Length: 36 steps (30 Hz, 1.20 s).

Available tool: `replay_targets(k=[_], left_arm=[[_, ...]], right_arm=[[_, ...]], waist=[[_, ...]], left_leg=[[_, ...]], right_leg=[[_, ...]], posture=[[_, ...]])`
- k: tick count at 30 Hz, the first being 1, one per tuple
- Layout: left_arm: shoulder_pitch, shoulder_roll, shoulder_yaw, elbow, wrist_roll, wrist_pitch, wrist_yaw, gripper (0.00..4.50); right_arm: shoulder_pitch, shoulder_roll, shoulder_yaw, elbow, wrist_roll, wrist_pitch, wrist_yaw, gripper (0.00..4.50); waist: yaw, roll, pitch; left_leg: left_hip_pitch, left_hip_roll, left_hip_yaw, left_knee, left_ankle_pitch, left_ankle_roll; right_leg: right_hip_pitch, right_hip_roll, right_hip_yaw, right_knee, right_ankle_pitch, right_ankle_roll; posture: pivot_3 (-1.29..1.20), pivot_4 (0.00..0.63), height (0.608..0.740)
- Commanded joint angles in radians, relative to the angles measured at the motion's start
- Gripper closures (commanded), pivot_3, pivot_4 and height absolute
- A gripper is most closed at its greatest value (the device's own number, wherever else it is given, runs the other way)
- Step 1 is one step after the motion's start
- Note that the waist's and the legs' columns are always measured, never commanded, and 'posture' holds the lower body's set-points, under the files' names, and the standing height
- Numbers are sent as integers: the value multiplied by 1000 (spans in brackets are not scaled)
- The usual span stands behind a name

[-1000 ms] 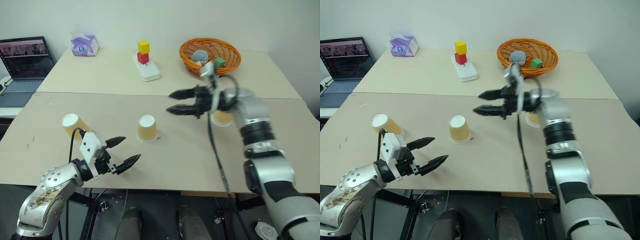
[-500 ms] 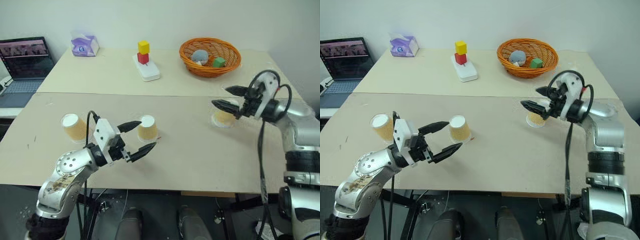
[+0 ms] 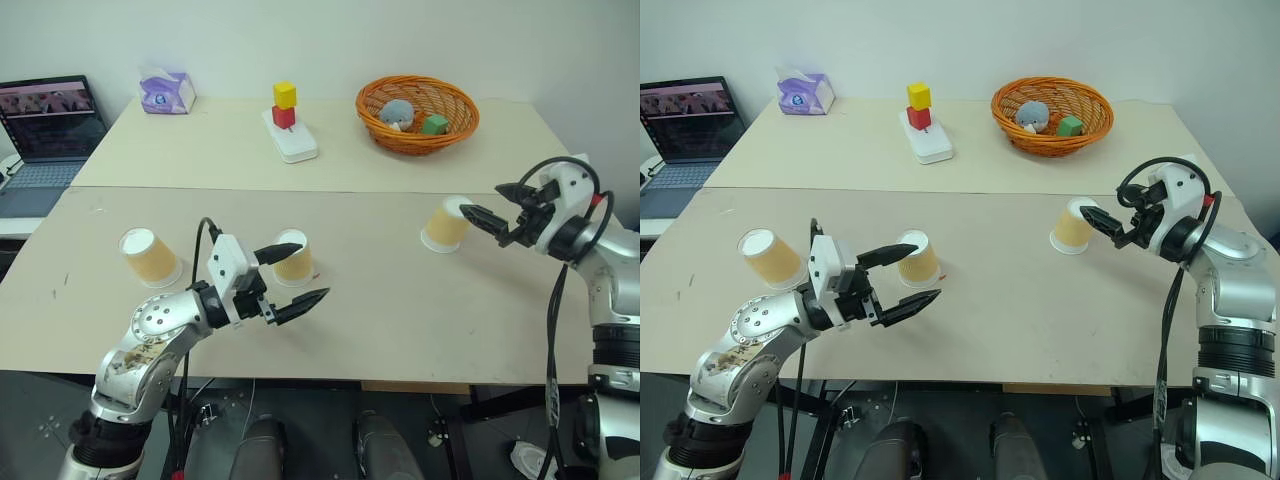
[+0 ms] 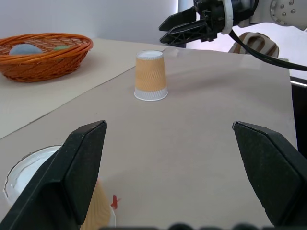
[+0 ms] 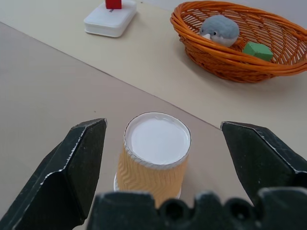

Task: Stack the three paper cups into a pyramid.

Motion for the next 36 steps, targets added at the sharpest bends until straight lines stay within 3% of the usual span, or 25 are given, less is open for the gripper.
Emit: replay_targets(k=[1, 15, 32, 36], left_arm=[[-22, -5, 8, -1, 3, -25, -8, 0], [-21, -16, 37, 0, -11, -9, 25, 0], [12, -15, 68, -22, -16, -2, 70, 0], [19, -8, 80, -27, -20, -1, 80, 0]], right_arm=[[3, 7, -28, -11, 27, -17, -13, 58], [-28, 46, 9, 191, -2, -95, 11, 58], [-185, 94, 64, 407, -29, -176, 43, 58], [-204, 97, 67, 439, -38, -196, 41, 1056]], waist=[[0, 0, 0], [2, 0, 0], [4, 0, 0], [3, 0, 0]], left_leg=[[0, 0, 0, 0, 0, 0], [0, 0, 0, 0, 0, 0], [0, 0, 0, 0, 0, 0], [0, 0, 0, 0, 0, 0]], right_leg=[[0, 0, 0, 0, 0, 0], [0, 0, 0, 0, 0, 0], [0, 0, 0, 0, 0, 0], [0, 0, 0, 0, 0, 0]], posture=[[0, 150, 666], [0, 150, 666], [0, 150, 666], [0, 150, 666]])
